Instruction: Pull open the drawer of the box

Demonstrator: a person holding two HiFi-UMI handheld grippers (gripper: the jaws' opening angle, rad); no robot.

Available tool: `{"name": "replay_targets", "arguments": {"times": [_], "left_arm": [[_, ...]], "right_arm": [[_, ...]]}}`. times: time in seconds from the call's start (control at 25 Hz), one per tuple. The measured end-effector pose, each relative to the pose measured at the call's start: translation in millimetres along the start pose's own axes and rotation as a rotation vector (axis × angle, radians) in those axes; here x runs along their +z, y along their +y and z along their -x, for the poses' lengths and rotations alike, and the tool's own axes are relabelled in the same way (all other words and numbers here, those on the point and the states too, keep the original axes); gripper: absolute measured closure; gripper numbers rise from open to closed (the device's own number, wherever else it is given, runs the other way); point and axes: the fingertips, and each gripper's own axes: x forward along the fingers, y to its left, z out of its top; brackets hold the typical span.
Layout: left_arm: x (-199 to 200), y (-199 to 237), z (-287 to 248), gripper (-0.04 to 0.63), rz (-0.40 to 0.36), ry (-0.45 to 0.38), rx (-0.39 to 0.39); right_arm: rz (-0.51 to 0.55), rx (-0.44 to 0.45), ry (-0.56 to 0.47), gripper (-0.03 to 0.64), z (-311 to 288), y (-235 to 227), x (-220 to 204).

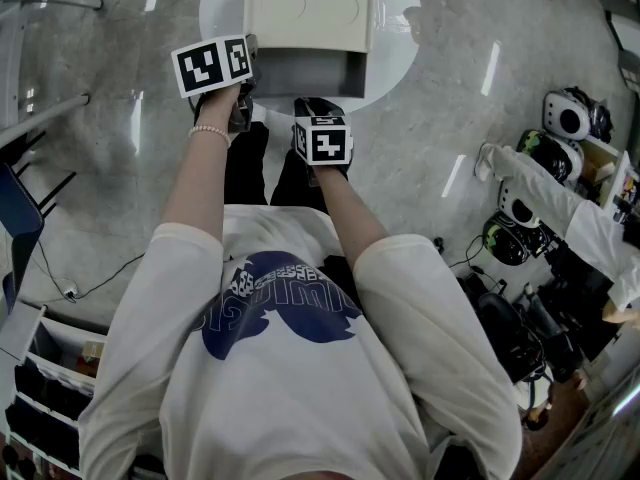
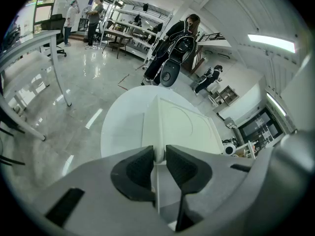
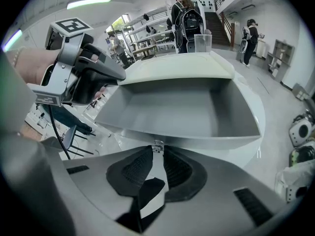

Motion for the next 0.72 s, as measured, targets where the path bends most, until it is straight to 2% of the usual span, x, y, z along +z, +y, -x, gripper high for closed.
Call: {"name": "replay_targets", "arguments": {"times": [0.72], "left_arm": [[2, -1, 1, 0.508, 0.002, -0.002, -0.001]], "right_arm": [[0.011, 0.005, 0.019, 0.554, 3, 5, -12]]}}
